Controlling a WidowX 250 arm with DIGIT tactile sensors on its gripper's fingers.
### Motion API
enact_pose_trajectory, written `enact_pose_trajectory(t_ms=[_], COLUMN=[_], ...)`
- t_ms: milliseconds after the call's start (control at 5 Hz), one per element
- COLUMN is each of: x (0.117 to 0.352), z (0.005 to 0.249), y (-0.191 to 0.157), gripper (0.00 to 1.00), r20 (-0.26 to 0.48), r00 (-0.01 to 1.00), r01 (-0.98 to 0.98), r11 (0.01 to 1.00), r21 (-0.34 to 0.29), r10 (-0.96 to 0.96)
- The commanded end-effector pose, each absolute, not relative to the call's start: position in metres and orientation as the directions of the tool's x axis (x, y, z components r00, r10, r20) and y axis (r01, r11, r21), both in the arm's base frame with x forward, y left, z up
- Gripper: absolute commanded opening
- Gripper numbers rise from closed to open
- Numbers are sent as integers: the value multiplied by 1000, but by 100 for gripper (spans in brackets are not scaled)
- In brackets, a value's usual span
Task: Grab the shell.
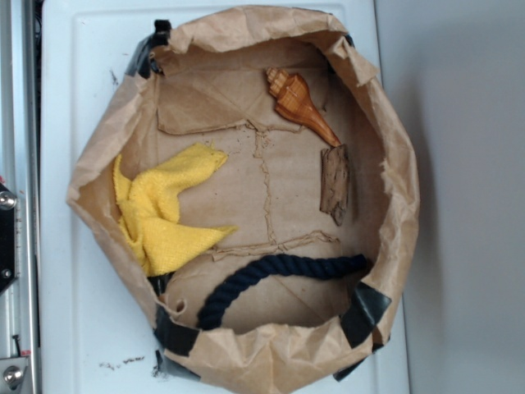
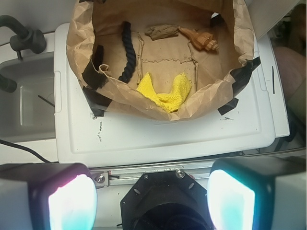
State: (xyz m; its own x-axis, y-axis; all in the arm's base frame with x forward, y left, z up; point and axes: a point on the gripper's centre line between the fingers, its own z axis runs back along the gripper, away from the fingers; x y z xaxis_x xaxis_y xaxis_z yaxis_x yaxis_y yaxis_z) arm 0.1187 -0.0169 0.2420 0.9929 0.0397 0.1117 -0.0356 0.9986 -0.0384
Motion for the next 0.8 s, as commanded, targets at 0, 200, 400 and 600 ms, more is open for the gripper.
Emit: enact_pose_trajectory(t_ms=[0, 200, 400, 600], x=[119, 150, 187, 208], z=[242, 237, 229, 227], y=[-17, -21, -21, -16], gripper=[100, 100, 100, 100], r20=[112, 119, 118, 157], r00=[993, 993, 993, 984], r01=[-36, -17, 5, 93], r11=[999, 999, 999, 995], r21=[-38, -30, -32, -33], r10=[40, 21, -1, -87])
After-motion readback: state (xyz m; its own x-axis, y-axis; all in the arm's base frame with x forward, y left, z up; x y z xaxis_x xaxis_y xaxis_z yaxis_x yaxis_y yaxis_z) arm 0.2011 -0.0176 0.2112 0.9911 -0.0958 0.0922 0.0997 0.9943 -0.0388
